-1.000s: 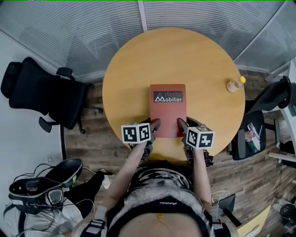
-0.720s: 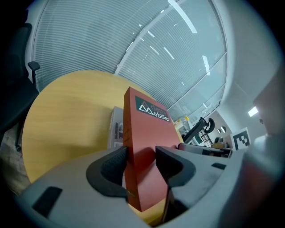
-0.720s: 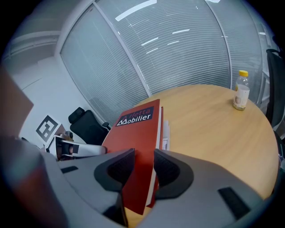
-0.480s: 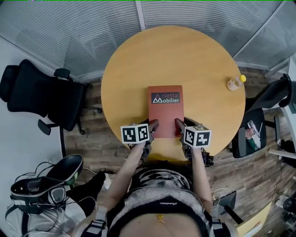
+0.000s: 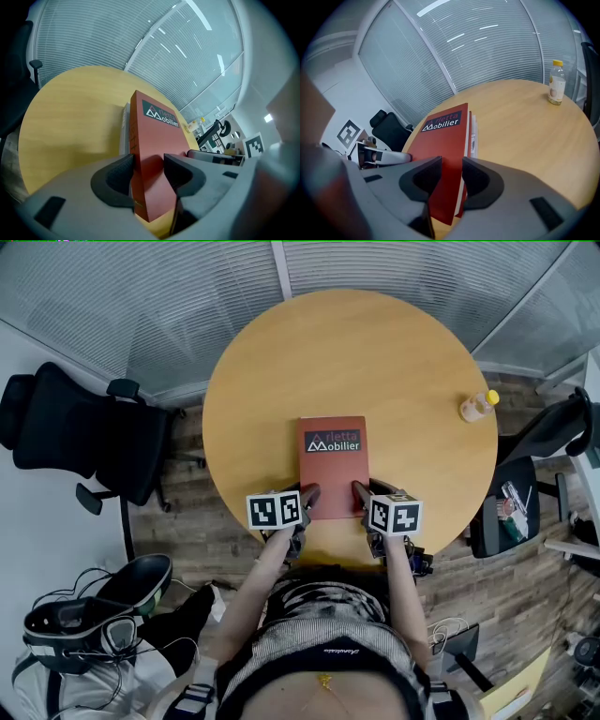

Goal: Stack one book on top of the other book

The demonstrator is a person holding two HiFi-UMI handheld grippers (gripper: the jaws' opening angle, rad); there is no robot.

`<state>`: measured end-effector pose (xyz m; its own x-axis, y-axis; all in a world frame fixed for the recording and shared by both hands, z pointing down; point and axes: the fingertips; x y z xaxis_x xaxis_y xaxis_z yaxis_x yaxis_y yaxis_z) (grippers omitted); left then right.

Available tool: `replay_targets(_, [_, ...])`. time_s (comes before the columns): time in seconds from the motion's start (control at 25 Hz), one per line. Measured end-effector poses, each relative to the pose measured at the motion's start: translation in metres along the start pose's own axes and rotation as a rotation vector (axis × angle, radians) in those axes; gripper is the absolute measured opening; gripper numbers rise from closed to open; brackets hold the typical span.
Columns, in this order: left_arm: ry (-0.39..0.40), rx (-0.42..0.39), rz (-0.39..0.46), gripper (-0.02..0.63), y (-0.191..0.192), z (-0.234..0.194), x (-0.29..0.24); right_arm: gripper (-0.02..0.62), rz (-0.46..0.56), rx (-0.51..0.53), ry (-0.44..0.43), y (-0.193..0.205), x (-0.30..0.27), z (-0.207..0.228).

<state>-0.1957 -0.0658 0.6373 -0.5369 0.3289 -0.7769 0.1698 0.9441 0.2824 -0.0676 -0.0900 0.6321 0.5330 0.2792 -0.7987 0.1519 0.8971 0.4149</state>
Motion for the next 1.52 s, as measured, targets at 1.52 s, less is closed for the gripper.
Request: replay_targets(1.52, [-0.001,0.002,-0.016,0.210,0.001,-0.014,-0.019,0.143,0.008,-0.034,-0.015,0.005,-0.019,0.014])
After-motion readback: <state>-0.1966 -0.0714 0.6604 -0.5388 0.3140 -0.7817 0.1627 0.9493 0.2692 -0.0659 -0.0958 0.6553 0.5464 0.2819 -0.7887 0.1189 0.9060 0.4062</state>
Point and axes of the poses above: the fingertips, and each gripper's own axes: x backward along the fingers, z to its right, y out of its underside, and after that the axes turned 9 degrees about -z, right-handed
